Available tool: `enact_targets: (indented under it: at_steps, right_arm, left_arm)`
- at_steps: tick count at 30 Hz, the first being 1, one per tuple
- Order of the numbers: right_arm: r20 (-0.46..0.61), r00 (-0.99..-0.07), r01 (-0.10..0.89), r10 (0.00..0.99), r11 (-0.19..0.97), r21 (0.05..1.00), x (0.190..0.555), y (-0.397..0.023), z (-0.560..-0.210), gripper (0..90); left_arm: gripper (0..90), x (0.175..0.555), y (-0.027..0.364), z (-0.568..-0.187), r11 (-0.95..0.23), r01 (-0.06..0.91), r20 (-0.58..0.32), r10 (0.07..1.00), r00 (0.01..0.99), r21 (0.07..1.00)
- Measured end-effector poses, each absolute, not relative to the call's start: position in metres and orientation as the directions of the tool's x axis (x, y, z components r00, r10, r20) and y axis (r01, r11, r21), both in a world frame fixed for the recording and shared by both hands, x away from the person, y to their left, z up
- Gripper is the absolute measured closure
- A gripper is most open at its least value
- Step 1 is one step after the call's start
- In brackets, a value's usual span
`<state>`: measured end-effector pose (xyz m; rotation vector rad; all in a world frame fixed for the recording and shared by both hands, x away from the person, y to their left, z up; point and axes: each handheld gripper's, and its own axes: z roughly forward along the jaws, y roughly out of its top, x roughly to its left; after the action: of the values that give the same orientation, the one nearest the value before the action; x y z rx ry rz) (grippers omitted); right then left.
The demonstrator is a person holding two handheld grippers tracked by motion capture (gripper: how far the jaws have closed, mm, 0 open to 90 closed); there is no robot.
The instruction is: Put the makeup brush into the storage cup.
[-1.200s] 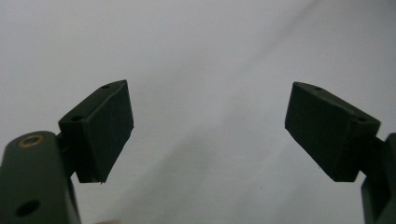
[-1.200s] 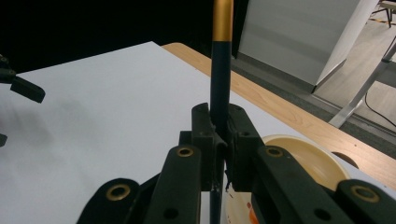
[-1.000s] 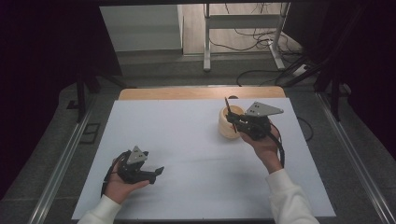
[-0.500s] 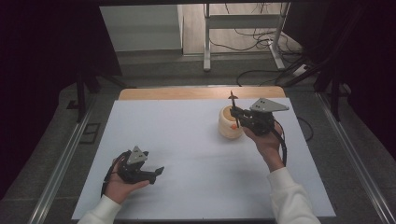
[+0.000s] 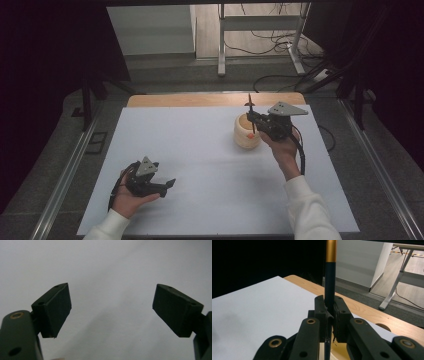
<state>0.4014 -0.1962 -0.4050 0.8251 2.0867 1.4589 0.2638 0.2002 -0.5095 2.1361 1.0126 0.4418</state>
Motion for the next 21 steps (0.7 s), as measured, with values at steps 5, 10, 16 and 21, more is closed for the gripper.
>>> enact_targets:
  at_steps: [5,10,16,21]
  right_arm:
    - [-0.024,-0.703,0.215,0.711,0.244,0.945,0.408,-0.197,-0.408,83.8]
    - [-0.014,-0.689,0.228,0.725,0.235,0.945,0.414,-0.198,-0.411,83.8]
    - [-0.004,-0.672,0.239,0.741,0.223,0.945,0.419,-0.199,-0.413,83.8]
    - [0.003,-0.669,0.237,0.743,0.210,0.948,0.424,-0.198,-0.411,83.8]
  left_arm:
    - [16.1,0.264,0.200,-0.510,-0.434,0.527,0.002,0.773,0.634,0.731]
    - [16.1,0.263,0.200,-0.509,-0.434,0.526,0.003,0.773,0.635,0.731]
    - [16.1,0.263,0.200,-0.509,-0.433,0.526,0.001,0.774,0.634,0.732]
    - [16.1,0.263,0.200,-0.509,-0.437,0.526,0.005,0.773,0.635,0.730]
